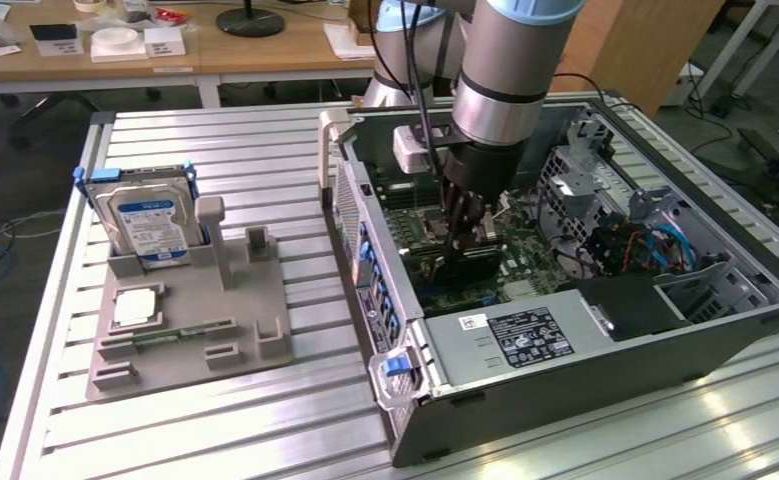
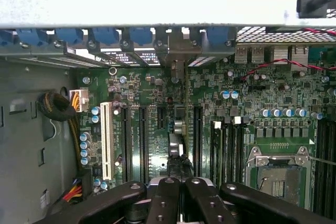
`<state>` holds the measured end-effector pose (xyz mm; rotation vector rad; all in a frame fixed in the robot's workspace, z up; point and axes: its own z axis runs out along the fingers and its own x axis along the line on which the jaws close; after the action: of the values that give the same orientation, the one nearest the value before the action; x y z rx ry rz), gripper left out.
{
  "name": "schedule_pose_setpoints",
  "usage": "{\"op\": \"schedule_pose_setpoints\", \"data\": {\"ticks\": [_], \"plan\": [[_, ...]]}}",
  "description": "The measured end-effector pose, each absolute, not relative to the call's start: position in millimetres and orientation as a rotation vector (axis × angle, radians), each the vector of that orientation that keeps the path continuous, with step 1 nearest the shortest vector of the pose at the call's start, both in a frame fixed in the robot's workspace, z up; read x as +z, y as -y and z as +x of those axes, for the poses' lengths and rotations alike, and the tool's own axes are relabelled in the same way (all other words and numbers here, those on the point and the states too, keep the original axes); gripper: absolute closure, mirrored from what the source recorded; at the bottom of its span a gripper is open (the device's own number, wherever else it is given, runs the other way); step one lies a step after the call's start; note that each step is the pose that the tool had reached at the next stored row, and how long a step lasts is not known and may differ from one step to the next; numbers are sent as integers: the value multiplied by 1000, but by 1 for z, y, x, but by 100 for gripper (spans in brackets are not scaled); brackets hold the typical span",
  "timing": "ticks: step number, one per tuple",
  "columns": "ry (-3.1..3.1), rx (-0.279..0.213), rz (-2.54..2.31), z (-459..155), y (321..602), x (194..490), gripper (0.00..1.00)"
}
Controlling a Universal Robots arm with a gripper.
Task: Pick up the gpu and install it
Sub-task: 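Press down on the gpu until it lock into place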
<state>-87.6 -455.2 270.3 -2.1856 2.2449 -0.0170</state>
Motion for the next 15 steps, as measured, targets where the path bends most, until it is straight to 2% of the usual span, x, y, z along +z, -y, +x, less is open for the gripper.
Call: {"op": "schedule_pose_setpoints", "data": {"ticks": [15], "plan": [[-2240, -17, -2190, -84, 453, 269, 89]]}}
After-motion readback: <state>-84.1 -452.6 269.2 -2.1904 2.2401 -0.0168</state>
